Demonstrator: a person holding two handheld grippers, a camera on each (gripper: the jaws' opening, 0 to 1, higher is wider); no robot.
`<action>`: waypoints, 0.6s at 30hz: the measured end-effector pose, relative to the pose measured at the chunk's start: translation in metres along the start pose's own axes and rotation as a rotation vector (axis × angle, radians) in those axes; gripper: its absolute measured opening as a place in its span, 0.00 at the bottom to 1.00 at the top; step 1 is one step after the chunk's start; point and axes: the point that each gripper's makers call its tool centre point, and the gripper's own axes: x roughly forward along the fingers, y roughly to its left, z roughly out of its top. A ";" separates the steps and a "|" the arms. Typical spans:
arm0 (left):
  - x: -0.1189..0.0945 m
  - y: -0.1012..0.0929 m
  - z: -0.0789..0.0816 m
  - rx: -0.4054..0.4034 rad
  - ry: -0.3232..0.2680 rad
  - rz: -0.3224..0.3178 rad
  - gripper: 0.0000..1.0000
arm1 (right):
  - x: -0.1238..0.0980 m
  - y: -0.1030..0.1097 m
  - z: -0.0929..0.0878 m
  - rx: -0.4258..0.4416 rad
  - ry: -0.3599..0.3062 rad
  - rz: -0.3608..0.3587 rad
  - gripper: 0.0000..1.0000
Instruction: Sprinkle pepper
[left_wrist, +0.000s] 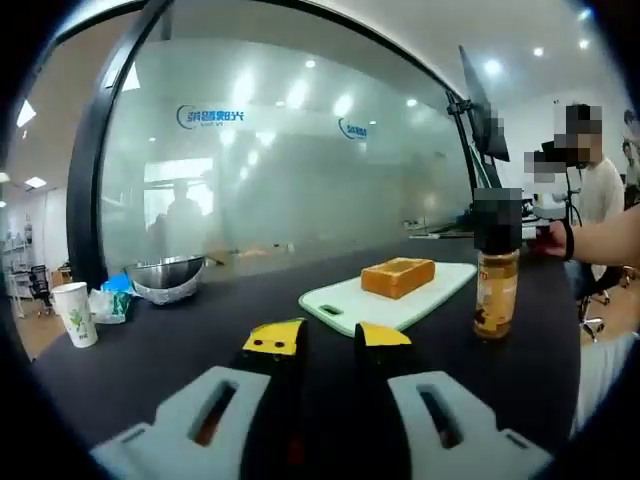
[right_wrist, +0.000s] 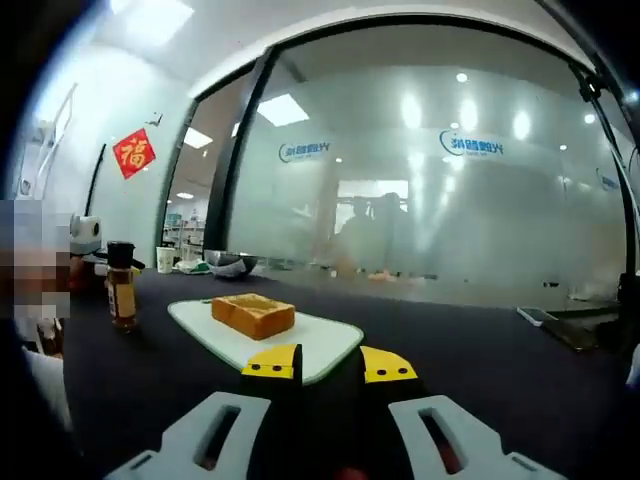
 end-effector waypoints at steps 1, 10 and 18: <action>0.000 0.000 0.000 0.000 0.000 0.000 0.13 | 0.000 0.000 0.000 0.000 0.001 0.000 0.17; -0.001 0.000 0.003 -0.008 -0.013 -0.008 0.13 | 0.001 0.003 -0.001 0.008 0.005 0.018 0.17; -0.001 0.000 0.006 -0.023 -0.033 -0.011 0.15 | 0.001 0.002 -0.001 0.021 0.003 0.023 0.14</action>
